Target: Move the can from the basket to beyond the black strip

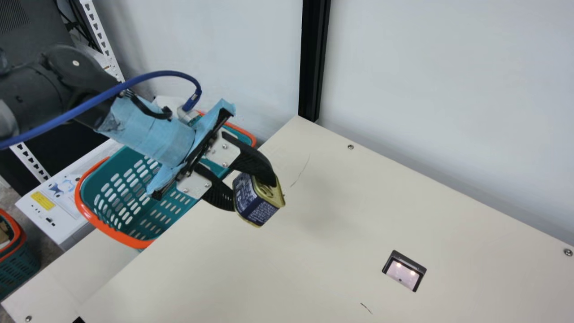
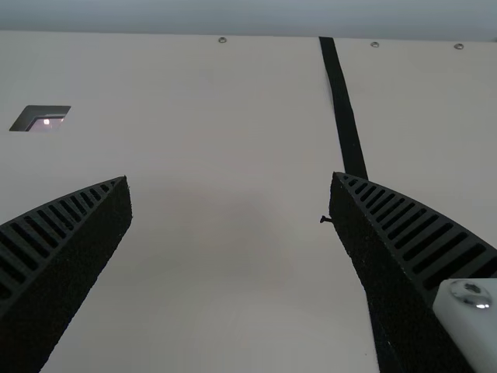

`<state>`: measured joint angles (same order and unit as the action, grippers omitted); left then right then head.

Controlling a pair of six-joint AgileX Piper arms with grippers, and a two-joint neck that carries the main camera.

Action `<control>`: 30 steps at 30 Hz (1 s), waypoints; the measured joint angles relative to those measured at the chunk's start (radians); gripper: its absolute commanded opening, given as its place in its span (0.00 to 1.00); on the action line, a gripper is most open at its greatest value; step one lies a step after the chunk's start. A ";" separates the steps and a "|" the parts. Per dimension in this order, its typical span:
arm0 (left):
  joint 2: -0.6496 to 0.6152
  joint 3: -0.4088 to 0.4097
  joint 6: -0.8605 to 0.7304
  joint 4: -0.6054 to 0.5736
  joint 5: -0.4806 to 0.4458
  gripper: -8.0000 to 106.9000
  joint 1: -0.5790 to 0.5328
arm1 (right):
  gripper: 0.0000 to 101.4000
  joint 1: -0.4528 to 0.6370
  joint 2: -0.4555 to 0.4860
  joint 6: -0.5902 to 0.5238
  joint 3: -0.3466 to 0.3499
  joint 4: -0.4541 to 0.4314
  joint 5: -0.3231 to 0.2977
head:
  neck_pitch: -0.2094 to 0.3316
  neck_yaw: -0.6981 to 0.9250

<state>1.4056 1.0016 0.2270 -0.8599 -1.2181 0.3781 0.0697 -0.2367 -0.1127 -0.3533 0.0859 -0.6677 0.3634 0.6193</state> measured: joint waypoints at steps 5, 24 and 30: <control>0.005 -0.041 -0.075 -0.034 -0.002 0.16 0.013 | 1.00 0.000 0.000 0.000 0.000 0.000 0.000 | 0.000 0.000; 0.005 -0.045 -0.085 -0.037 0.000 0.16 0.017 | 1.00 0.000 0.000 0.000 0.000 0.000 0.000 | 0.000 0.000; 0.005 -0.045 -0.085 -0.037 0.000 0.16 0.017 | 1.00 0.000 0.000 0.000 0.000 0.000 0.000 | 0.000 0.000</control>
<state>1.4103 0.9570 0.1419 -0.8967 -1.2181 0.3956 0.0697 -0.2367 -0.1127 -0.3533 0.0859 -0.6677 0.3634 0.6193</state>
